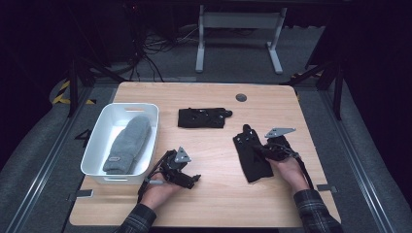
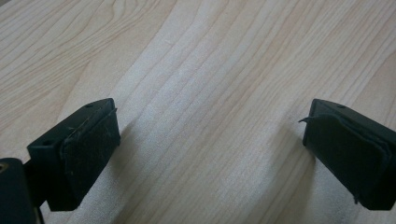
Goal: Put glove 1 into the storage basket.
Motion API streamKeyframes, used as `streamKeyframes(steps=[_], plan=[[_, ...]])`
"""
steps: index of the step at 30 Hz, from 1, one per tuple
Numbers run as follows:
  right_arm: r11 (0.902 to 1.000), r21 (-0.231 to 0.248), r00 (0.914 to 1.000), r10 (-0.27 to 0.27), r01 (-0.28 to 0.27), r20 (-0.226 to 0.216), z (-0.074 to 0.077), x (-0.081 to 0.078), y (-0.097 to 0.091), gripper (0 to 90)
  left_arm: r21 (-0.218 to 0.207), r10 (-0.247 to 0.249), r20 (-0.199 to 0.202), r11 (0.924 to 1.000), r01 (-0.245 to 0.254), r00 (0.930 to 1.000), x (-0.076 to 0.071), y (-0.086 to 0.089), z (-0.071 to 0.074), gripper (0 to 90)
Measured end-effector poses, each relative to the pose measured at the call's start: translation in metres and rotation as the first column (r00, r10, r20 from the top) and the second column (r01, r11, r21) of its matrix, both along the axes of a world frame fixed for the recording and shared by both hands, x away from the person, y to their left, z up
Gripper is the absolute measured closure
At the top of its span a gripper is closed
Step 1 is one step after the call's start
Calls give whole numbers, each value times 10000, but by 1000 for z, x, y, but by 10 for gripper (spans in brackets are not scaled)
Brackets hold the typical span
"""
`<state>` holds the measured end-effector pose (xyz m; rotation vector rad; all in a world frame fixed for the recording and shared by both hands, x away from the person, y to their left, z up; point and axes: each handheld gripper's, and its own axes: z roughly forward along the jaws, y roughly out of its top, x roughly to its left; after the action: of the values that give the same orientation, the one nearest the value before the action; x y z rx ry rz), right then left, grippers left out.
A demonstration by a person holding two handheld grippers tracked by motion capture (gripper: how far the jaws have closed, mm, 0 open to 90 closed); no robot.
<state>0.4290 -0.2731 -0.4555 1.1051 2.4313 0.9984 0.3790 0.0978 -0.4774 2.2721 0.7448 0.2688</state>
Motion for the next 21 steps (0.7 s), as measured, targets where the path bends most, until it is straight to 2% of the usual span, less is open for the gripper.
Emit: streamKeyframes(steps=[11,21], plan=[[9998,-182,9996,-68,63,-272,3,-24,-4,900,8,-12,-15,10000,12,10000,0,0,0,43],[9995,-289,9990,129,-141,-427,4,-53,-5,900,6,-10,-14,10000,10,10000,0,0,0,43]])
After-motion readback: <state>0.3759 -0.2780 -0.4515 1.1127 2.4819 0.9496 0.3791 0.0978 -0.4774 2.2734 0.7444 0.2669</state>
